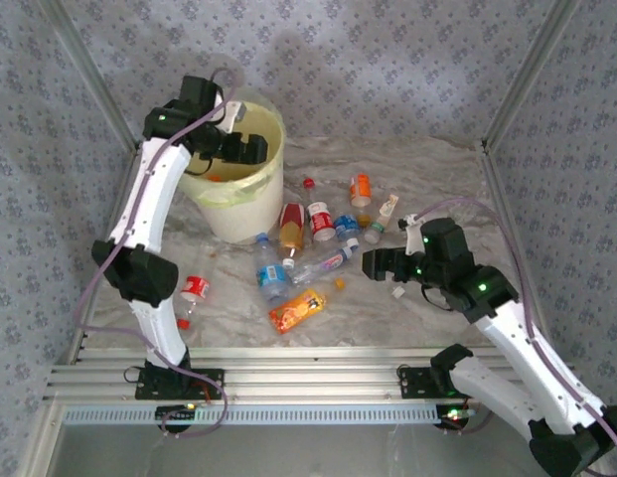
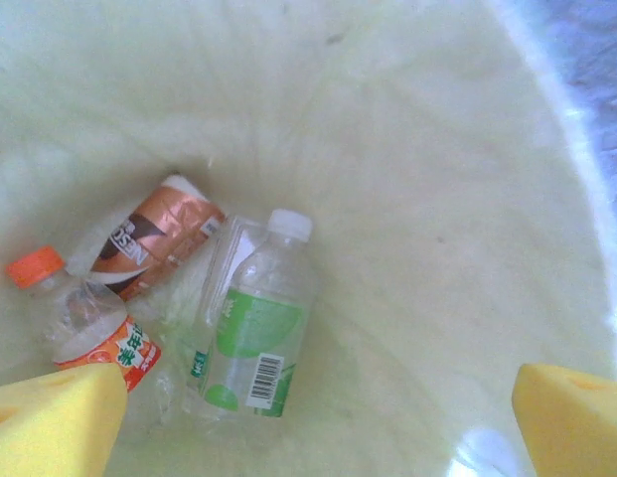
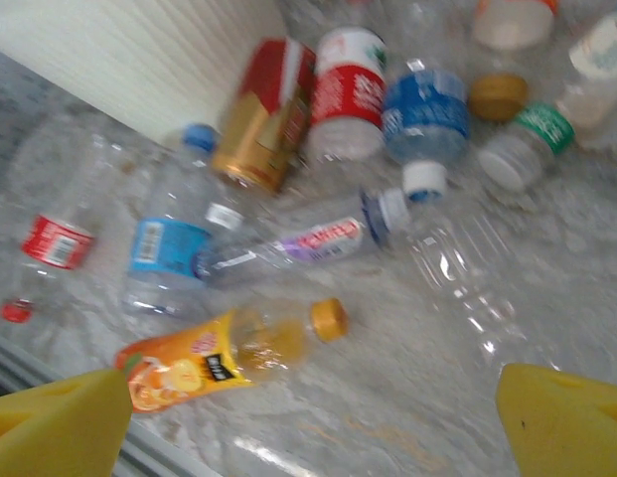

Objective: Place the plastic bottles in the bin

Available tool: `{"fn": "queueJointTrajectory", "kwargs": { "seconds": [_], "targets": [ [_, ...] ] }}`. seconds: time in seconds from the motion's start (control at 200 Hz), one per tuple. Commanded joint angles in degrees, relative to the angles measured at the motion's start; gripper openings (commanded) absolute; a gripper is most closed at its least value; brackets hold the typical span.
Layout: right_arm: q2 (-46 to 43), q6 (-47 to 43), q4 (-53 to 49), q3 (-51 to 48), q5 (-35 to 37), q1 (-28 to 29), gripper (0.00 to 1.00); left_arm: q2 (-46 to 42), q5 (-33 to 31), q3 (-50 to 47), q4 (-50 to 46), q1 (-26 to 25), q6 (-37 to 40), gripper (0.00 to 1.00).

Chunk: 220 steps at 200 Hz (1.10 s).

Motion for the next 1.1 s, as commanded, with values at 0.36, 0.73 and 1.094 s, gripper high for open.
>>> {"fn": "queueJointTrajectory", "kwargs": {
  "seconds": [0.36,0.73,1.094],
  "targets": [
    [15.17,-1.09,-4.14,-3.91,9.34,-0.24,0.84,-21.44,17.66,-22.14,14.48,-1.97,-3.28,1.0],
    [23.63,-1.69,-1.39,-5.41,11.57,-0.43,0.85,-34.32,23.97,-44.73,29.98,-12.04,-9.36,1.0],
    [31.68,-3.67,2.19,-5.59,12.7,-1.32,0.86,-32.41,21.91,-48.33,32.45,-17.71,-10.48,0.99]
  ]
}}
